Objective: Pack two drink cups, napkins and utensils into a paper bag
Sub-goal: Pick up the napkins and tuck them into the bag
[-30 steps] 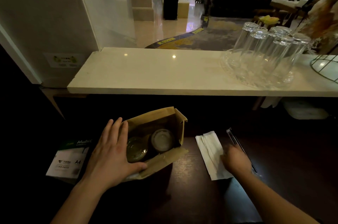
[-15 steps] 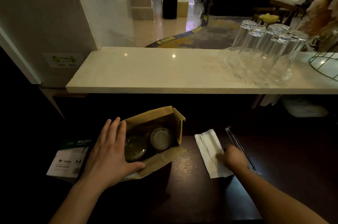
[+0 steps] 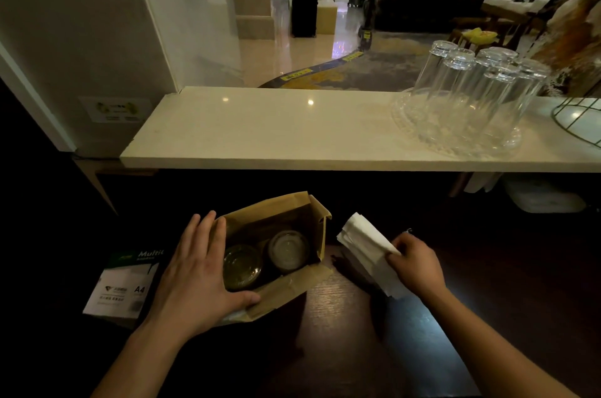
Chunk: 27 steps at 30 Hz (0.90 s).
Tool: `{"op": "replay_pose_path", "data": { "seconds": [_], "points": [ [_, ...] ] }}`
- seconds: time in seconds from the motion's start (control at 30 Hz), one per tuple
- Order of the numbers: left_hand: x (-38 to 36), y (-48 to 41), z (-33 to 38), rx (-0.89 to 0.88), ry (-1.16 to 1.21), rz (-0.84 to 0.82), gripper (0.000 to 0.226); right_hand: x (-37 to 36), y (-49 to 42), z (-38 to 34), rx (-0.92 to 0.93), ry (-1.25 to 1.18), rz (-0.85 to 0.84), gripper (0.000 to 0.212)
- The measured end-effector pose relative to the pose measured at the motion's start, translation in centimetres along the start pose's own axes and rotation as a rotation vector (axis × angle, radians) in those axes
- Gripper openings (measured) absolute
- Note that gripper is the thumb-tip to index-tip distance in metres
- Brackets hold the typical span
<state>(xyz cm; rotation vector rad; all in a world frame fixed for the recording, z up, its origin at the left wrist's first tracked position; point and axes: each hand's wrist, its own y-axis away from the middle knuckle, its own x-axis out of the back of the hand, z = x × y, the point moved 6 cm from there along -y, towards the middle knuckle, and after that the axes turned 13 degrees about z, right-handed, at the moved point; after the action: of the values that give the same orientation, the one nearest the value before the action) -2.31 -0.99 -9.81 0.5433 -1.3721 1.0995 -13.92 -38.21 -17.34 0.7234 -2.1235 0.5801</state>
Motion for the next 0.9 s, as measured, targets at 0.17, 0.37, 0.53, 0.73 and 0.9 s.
{"op": "replay_pose_path", "data": {
  "seconds": [0.17, 0.37, 0.53, 0.73, 0.9],
  "points": [
    [0.2, 0.0, 0.0, 0.003, 0.018, 0.008, 0.138, 3.1, -0.3, -3.8, 0.063, -0.069, 0.073, 0.01],
    [0.3, 0.2, -0.2, 0.01, 0.05, 0.0, 0.138, 7.3, -0.3, -9.5, 0.204, -0.221, 0.187, 0.016],
    [0.4, 0.2, -0.4, 0.015, 0.054, -0.003, 0.138, 10.3, 1.0, -16.0, 0.42, -0.406, 0.113, 0.026],
    [0.5, 0.0, -0.8, 0.04, 0.071, 0.005, 0.138, 9.7, 3.5, -23.8, 0.75, -0.097, -0.241, 0.022],
    [0.5, -0.1, -1.6, 0.046, 0.088, 0.007, 0.136, 5.9, 4.9, -27.2, 0.883, 0.186, -0.349, 0.027]
  ]
}}
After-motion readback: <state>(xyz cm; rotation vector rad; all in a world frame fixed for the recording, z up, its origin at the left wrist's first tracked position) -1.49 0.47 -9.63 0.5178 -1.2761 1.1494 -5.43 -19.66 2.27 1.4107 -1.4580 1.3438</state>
